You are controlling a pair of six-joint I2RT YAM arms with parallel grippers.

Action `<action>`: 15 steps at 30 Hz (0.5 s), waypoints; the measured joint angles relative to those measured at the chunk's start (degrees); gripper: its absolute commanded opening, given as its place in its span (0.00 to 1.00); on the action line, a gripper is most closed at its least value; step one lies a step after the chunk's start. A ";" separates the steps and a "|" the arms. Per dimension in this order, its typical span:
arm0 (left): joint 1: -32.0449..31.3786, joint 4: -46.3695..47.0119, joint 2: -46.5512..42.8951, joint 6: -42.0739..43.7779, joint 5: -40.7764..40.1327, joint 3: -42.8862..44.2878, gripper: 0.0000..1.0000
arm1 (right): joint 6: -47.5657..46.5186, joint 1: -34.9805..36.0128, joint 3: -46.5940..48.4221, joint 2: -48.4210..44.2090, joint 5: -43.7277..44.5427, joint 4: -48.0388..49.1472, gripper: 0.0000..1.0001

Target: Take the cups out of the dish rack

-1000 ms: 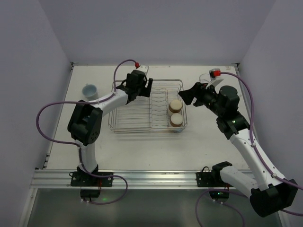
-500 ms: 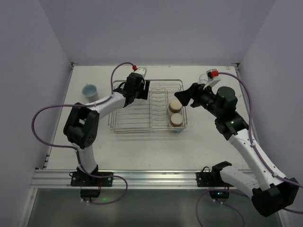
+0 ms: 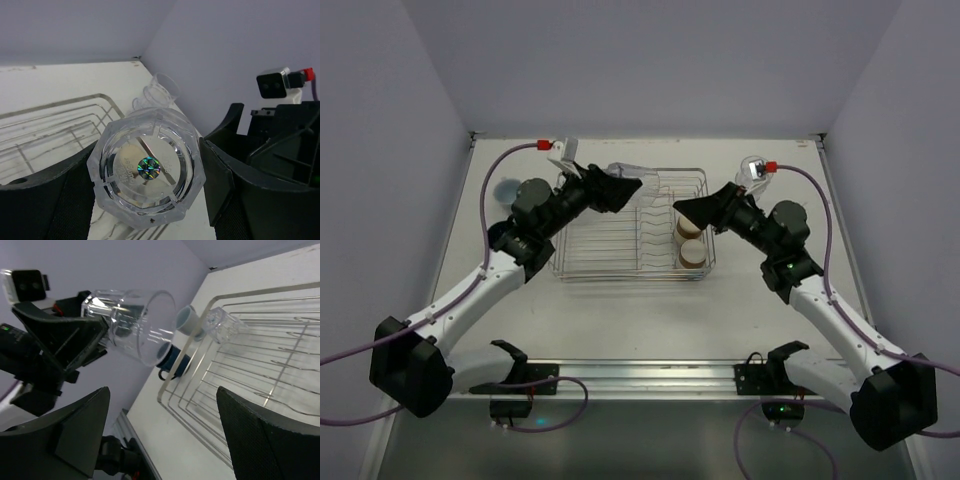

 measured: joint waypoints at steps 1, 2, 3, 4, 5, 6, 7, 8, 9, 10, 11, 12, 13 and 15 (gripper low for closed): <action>0.00 1.92 -0.22 -2.05 1.75 -1.44 0.26 | 1.44 0.11 -0.35 0.48 -1.11 2.08 0.87; 0.00 3.21 -0.22 -3.50 2.97 -2.49 0.26 | 2.67 0.28 -0.59 0.87 -2.12 3.87 0.86; 0.02 4.59 -0.13 -5.42 4.22 -3.72 0.26 | 3.82 0.44 -0.72 1.20 -2.82 5.38 0.86; 0.02 5.55 0.00 -7.21 5.40 -4.76 0.26 | 4.72 0.76 -0.72 1.51 -3.80 6.71 0.86; 0.00 6.71 0.17 -9.01 6.58 -5.66 0.26 | 5.16 1.11 -0.72 1.62 -4.11 7.58 0.86; 0.00 8.13 0.42 -10.71 7.72 -6.47 0.26 | 5.75 1.46 -0.72 1.73 -4.72 8.52 0.86; 0.00 9.46 0.68 -12.28 8.83 -7.02 0.26 | 6.29 1.75 -0.72 1.81 -5.20 9.49 0.83; 0.00 11.10 0.98 -13.84 9.88 -7.45 0.26 | 6.75 2.08 -0.70 1.92 -5.46 10.43 0.81; 0.00 12.66 1.29 -15.21 10.82 -7.76 0.26 | 7.39 2.27 -0.70 2.05 -5.68 11.19 0.78; -0.02 14.60 1.64 -16.81 11.78 -8.07 0.26 | 7.96 2.36 -0.72 2.34 -5.86 12.11 0.76; -0.20 16.44 1.88 -18.34 12.57 -8.39 0.26 | 8.50 2.56 -0.70 2.78 -6.19 13.11 0.75; -0.26 18.27 2.08 -19.80 13.20 -8.76 0.26 | 8.94 2.62 -0.70 3.23 -6.34 13.86 0.73; -0.35 19.98 2.14 -20.96 13.64 -9.20 0.26 | 9.49 2.80 -0.70 3.96 -6.67 14.64 0.71; -0.70 22.56 2.34 -22.97 14.16 -9.68 0.26 | 10.43 3.61 -0.70 5.79 -6.93 16.26 0.67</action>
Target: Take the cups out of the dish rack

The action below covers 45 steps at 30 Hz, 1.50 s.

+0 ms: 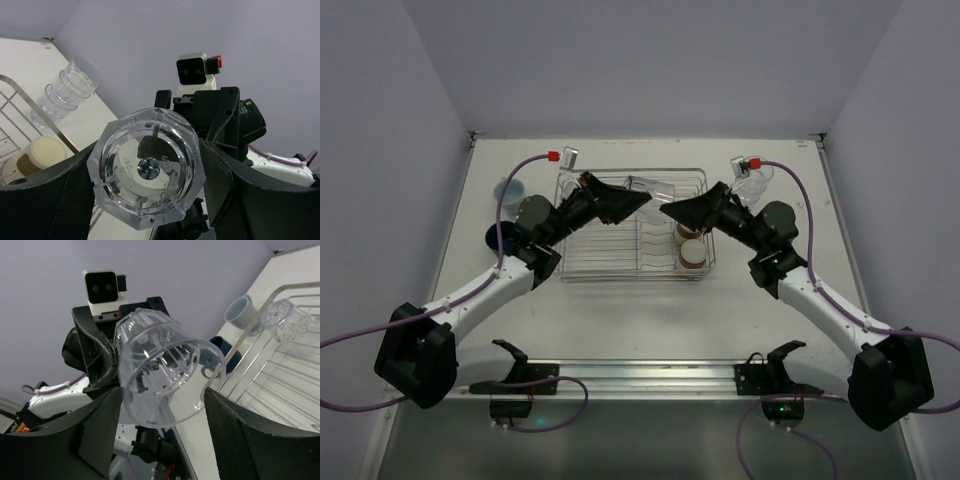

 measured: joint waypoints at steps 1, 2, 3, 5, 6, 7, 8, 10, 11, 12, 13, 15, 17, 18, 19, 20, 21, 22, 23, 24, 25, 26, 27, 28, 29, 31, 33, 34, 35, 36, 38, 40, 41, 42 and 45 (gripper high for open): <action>-0.28 1.11 0.17 -0.48 0.07 -0.11 0.26 | 0.66 0.31 0.00 0.63 -0.20 0.44 0.64; -0.37 1.75 0.42 -0.81 0.04 -0.22 0.26 | 1.31 0.68 0.00 1.38 -0.52 1.73 0.57; -0.44 2.40 0.81 -1.44 0.09 -0.31 0.26 | 1.75 0.92 0.00 1.84 -0.85 2.93 0.51; -1.03 3.58 1.73 -2.27 -0.04 -0.39 0.26 | 3.19 1.31 0.11 2.54 -1.53 5.31 0.49; -1.44 4.39 2.03 -2.86 -0.04 -0.57 0.26 | 3.72 1.53 0.22 2.99 -2.01 6.34 0.49; -1.81 4.66 2.14 -3.15 -0.09 -0.63 0.26 | 4.20 1.77 0.39 3.50 -2.56 7.15 0.49; -2.21 5.03 2.27 -3.52 -0.44 -0.72 0.26 | 4.57 2.03 0.46 4.00 -2.84 7.91 0.49; -2.75 5.88 2.43 -4.39 -1.31 -0.92 0.26 | 5.07 2.56 0.59 4.74 -2.93 9.14 0.44; -3.10 6.23 2.58 -4.61 -1.86 -0.94 0.26 | 5.31 2.73 0.61 5.05 -2.97 9.81 0.36; -3.41 6.29 2.73 -4.79 -2.54 -0.92 0.27 | 5.64 2.86 0.61 5.20 -3.02 10.67 0.28; -3.67 6.32 2.95 -4.92 -3.26 -0.92 0.34 | 6.32 2.93 0.61 5.25 -3.13 11.67 0.12; -4.15 6.62 3.26 -6.16 -4.24 -0.92 0.46 | 6.95 3.04 0.61 5.14 -3.21 13.51 0.01; -4.55 7.50 3.21 -7.06 -4.94 -0.90 0.73 | 7.19 3.04 0.59 4.79 -3.13 14.64 0.00; -4.74 7.52 3.17 -7.08 -5.14 -0.81 0.79 | 7.06 3.04 0.59 4.31 -2.97 14.51 0.00; -4.87 7.34 3.10 -6.93 -5.20 -0.66 0.88 | 6.91 3.04 0.55 3.87 -2.75 14.05 0.00; -5.03 6.91 2.99 -6.34 -5.20 -0.44 0.91 | 6.51 3.06 0.50 3.21 -2.45 13.20 0.00; -5.16 6.29 2.75 -5.77 -5.33 -0.04 0.93 | 5.68 3.08 0.50 2.36 -2.21 11.78 0.00; -5.20 5.03 2.29 -4.74 -5.44 0.57 0.95 | 4.59 3.10 0.55 1.38 -1.84 9.51 0.00; -5.20 2.16 1.55 -3.28 -5.66 1.49 0.96 | 3.19 3.15 0.90 0.26 -1.25 6.62 0.00; -5.20 -0.55 0.79 -1.55 -6.03 2.32 0.98 | 1.36 3.23 1.60 -0.90 -0.79 3.37 0.00; -5.20 -3.08 -0.07 0.33 -6.58 3.17 0.99 | -0.57 3.37 2.47 -2.03 -0.09 -0.15 0.00; -5.20 -5.77 -1.14 2.34 -7.39 4.09 0.99 | -2.82 3.41 3.69 -3.30 0.83 -4.39 0.00; -5.20 -8.13 -2.34 4.11 -7.96 4.85 1.00 | -5.66 3.41 5.33 -4.59 2.47 -9.20 0.00; -5.20 -10.45 -3.93 6.16 -8.74 5.51 1.00 | -8.00 3.34 7.02 -5.53 3.93 -13.64 0.00; -5.20 -11.98 -5.16 7.39 -9.22 5.90 1.00 | -10.03 3.13 8.59 -5.99 5.22 -17.35 0.00; -5.20 -15.34 -8.02 10.51 -9.99 6.56 1.00 | -15.15 2.40 12.61 -6.56 8.44 -25.75 0.00; -5.20 -19.50 -10.56 13.79 -10.43 7.21 1.00 | -20.61 1.31 17.46 -6.51 12.22 -35.80 0.00; -5.20 -21.92 -11.65 15.63 -10.54 7.56 1.00 | -23.23 0.52 20.04 -6.43 14.16 -41.13 0.00; -5.20 -25.09 -12.66 17.70 -10.69 8.15 1.00 | -25.92 -0.33 22.64 -6.08 16.24 -46.27 0.00; -5.20 -28.22 -13.57 20.00 -10.93 8.70 1.00 | -28.63 -1.36 25.24 -5.53 18.86 -51.08 0.00; -5.20 -35.36 -15.34 24.59 -12.00 9.86 1.00 | -33.46 -3.54 29.77 -3.74 24.72 -59.43 0.00; -5.20 -41.40 -16.96 28.87 -13.33 10.23 1.00 | -37.20 -5.40 32.28 -1.44 30.69 -65.44 0.00; -5.20 -44.13 -17.57 30.69 -13.92 10.23 1.00 | -38.53 -6.08 32.68 -0.33 32.74 -67.52 0.00; -5.20 -46.10 -17.88 32.00 -14.47 10.23 1.00 | -39.80 -6.69 32.81 1.25 35.08 -69.90 0.00; -5.20 -52.46 -17.94 36.39 -16.50 10.10 1.00 | -42.51 -7.37 32.79 7.50 39.47 -76.17 0.00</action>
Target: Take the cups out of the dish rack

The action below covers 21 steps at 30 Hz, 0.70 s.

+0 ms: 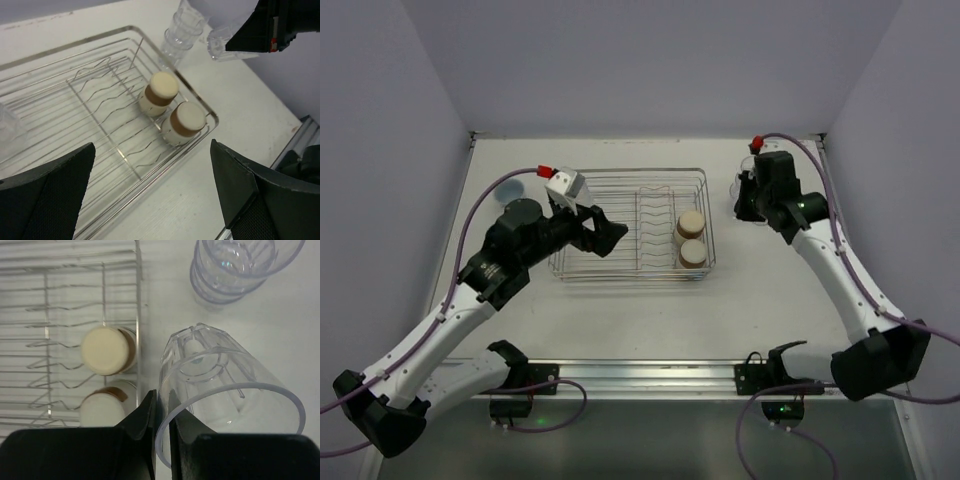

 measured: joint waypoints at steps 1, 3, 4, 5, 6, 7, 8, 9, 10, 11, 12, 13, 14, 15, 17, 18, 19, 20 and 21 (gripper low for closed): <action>0.00 -1.75 -0.04 1.33 -0.87 -0.28 1.00 | -0.61 -0.07 -0.04 2.25 0.76 -1.33 0.00; 0.00 -4.66 -0.42 3.63 -3.13 -0.96 1.00 | -1.57 -0.22 -0.20 6.32 1.99 -3.30 0.01; 0.00 -5.88 -0.87 4.59 -4.44 -1.44 1.00 | -1.97 -0.31 -0.46 8.02 2.51 -3.87 0.01; 0.00 -6.95 -1.44 5.62 -6.19 -1.99 1.00 | -2.19 -0.50 -0.57 9.20 2.91 -4.35 0.03; 0.00 -7.52 -2.05 6.10 -7.65 -2.58 1.00 | -2.47 -0.81 -0.66 10.64 3.13 -4.76 0.03; 0.00 -8.00 -2.89 6.93 -9.40 -3.41 1.00 | -2.71 -1.18 -0.68 12.15 3.41 -5.03 0.03; 0.00 -8.46 -3.61 7.37 -10.80 -4.17 1.00 | -2.95 -1.60 -0.66 13.64 3.91 -5.11 0.03; 0.00 -8.87 -4.07 7.80 -11.89 -4.76 1.00 | -3.13 -1.97 -0.66 15.19 4.44 -5.09 0.03; 0.00 -9.18 -4.26 8.28 -12.55 -5.20 1.00 | -3.28 -2.34 -0.66 16.70 4.61 -5.11 0.03; -0.02 -9.53 -4.22 8.55 -13.00 -5.46 1.00 | -3.34 -2.67 -0.66 18.23 4.70 -5.07 0.04; -0.04 -9.77 -4.00 8.74 -13.40 -5.64 1.00 | -3.34 -2.89 -0.66 19.50 4.72 -4.96 0.05; -0.04 -9.88 -3.80 8.87 -13.64 -5.81 1.00 | -3.37 -3.13 -0.66 20.68 4.74 -4.85 0.06; -0.04 -10.05 -3.63 8.94 -13.84 -5.90 1.00 | -3.34 -3.23 -0.66 21.75 4.72 -4.74 0.06; -0.04 -10.23 -3.50 8.98 -13.97 -5.99 1.00 | -3.34 -3.28 -0.66 22.53 4.70 -4.50 0.06; -0.04 -10.43 -3.43 9.33 -14.23 -5.99 1.00 | -3.32 -3.32 -0.63 24.04 4.39 -3.78 0.07; -0.04 -10.43 -3.41 9.44 -14.40 -5.99 1.00 | -3.30 -3.32 -0.63 24.68 4.33 -3.45 0.07; -0.04 -10.43 -3.37 9.66 -14.58 -5.99 1.00 | -3.32 -3.30 -0.59 25.18 4.26 -2.64 0.08; -0.04 -10.43 -3.28 9.73 -14.73 -5.99 1.00 | -3.32 -3.19 -0.44 25.75 4.13 -1.99 0.08; -0.04 -10.43 -3.13 9.75 -14.84 -5.99 1.00 | -3.30 -3.08 -0.33 26.18 4.09 -1.22 0.09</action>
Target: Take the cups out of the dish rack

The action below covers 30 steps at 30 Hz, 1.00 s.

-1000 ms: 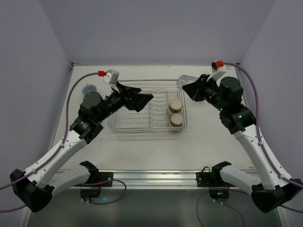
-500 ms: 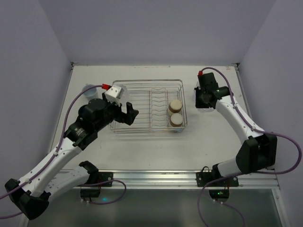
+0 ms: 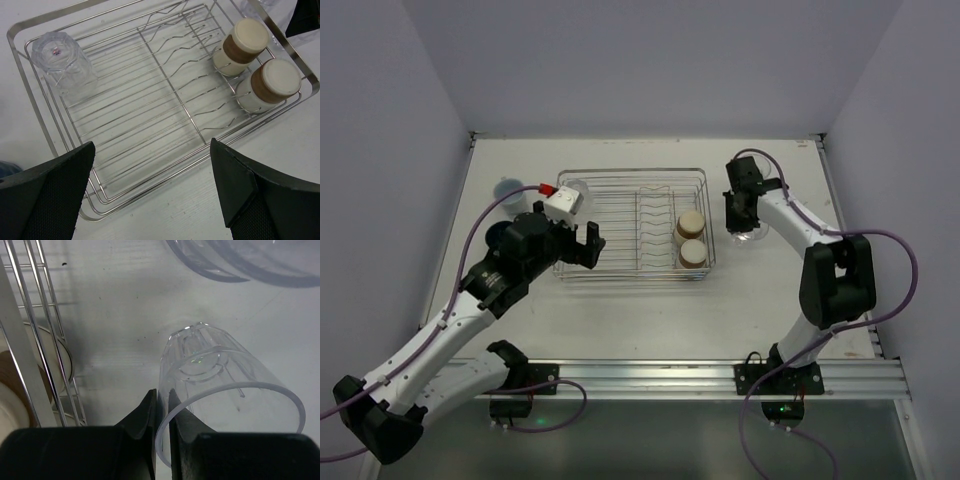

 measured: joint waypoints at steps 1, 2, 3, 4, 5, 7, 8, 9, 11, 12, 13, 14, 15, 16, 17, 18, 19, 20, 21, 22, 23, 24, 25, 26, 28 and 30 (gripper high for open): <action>0.00 0.00 0.22 0.00 -0.11 0.00 1.00 | 0.00 0.00 0.17 0.37 -0.24 0.68 0.10; 0.00 0.00 0.52 0.02 -0.22 0.00 1.00 | 0.00 -0.02 0.22 0.74 -0.50 1.40 0.13; 0.00 0.00 0.83 0.02 -0.35 0.00 1.00 | 0.02 -0.02 0.26 1.11 -0.90 1.95 0.15; 0.00 -0.02 1.29 0.02 -0.52 0.00 1.00 | 0.02 -0.02 0.28 1.51 -1.25 2.29 0.16; 0.00 0.02 1.81 0.02 -0.70 0.00 1.00 | 0.07 -0.02 0.31 1.92 -1.36 2.80 0.18; 0.00 -0.11 3.10 0.02 -1.29 0.00 1.00 | 0.13 -0.02 0.31 2.40 -1.60 3.28 0.21; 0.00 -0.22 3.93 0.02 -1.55 0.00 1.00 | 0.20 -0.02 0.28 2.71 -1.77 3.28 0.22; 0.00 -0.37 4.85 0.02 -1.75 0.02 1.00 | 0.24 -0.04 0.28 2.99 -1.95 3.41 0.24; 0.00 -0.63 6.78 0.00 -2.01 0.02 1.00 | 0.31 -0.07 0.07 3.08 -2.60 3.58 0.25; 0.00 -0.76 7.58 -0.02 -2.03 0.07 1.00 | 0.31 -0.02 -0.15 2.97 -2.64 3.80 0.26; 0.00 -0.87 8.28 -0.02 -2.03 0.11 1.00 | 0.35 0.00 -0.57 2.80 -2.69 4.17 0.27; 0.00 -0.94 8.74 -0.04 -2.03 0.15 1.00 | 0.42 0.09 -0.98 2.54 -2.71 4.37 0.27; 0.00 -1.20 8.96 -0.07 -2.01 0.26 1.00 | 0.46 0.20 -1.55 2.14 -2.71 4.52 0.29; 0.00 -1.40 9.01 -0.09 -2.01 0.39 1.00 | 0.55 0.39 -2.10 1.68 -2.71 4.50 0.30; 0.00 -1.62 9.01 -0.13 -2.01 0.66 1.00 | 0.61 0.61 -2.64 1.20 -2.67 4.52 0.32; 0.00 -1.75 9.01 -0.15 -2.01 1.03 1.00 | 0.70 0.87 -3.08 0.76 -2.62 4.50 0.33; 0.00 -1.84 9.01 -0.20 -2.03 1.42 1.00 | 0.92 1.38 -3.65 0.00 -2.54 4.39 0.37; 0.00 -1.90 9.01 -0.24 -2.03 1.97 1.00 | 1.16 1.86 -4.09 -0.85 -2.49 4.33 0.40; 0.00 -2.08 9.03 -0.33 -2.03 2.67 1.00 | 1.33 2.34 -4.52 -1.79 -2.45 4.26 0.43; 0.00 -2.16 9.05 -0.55 -2.01 3.43 1.00 | 1.46 2.78 -4.85 -2.84 -2.36 4.15 0.50; 0.00 -2.32 9.11 -0.70 -2.03 4.35 1.00 | 1.77 3.26 -5.11 -3.91 -2.34 4.13 0.53; 0.00 -2.43 9.25 -1.03 -2.05 5.40 1.00 | 2.05 3.67 -5.31 -5.11 -2.27 4.11 0.56; 0.00 -2.47 9.40 -1.14 -2.10 6.29 1.00 | 2.10 3.98 -5.49 -6.23 -2.27 4.07 0.57; 0.00 -2.56 9.64 -1.44 -2.16 7.41 1.00 | 2.36 4.35 -5.64 -7.69 -2.27 4.02 0.59; 0.00 -2.56 10.25 -1.68 -2.51 9.57 1.00 | 2.62 4.85 -5.86 -11.47 -2.27 3.87 0.59; 0.00 -2.47 10.88 -2.05 -2.99 11.19 1.00 | 2.80 4.87 -5.86 -14.84 -2.29 3.78 0.60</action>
